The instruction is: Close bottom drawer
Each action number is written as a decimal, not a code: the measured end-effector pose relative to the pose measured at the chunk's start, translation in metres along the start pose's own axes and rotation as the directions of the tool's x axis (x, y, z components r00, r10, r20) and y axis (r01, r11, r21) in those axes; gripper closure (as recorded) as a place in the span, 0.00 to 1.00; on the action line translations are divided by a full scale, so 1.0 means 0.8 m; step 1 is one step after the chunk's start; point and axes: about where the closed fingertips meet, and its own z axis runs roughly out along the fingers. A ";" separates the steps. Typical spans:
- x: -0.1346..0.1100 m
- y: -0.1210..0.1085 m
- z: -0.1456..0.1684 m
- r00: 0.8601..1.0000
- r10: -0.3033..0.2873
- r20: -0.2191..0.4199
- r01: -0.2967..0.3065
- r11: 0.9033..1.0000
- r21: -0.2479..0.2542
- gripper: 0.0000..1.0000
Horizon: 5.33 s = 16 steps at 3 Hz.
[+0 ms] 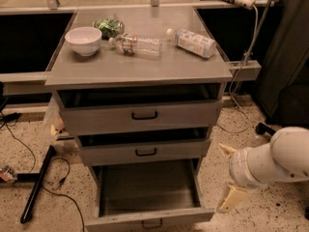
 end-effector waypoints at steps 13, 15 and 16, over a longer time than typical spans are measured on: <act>0.241 0.135 0.473 0.965 0.212 0.157 -0.182 0.965 -0.187 1.00; 0.243 0.113 0.522 0.951 0.213 0.223 -0.181 0.971 -0.156 1.00; 0.244 0.111 0.522 0.952 0.213 0.222 -0.181 0.971 -0.153 0.81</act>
Offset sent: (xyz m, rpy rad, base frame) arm 0.0523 -0.0268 -0.1589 -0.0133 0.0042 -0.1231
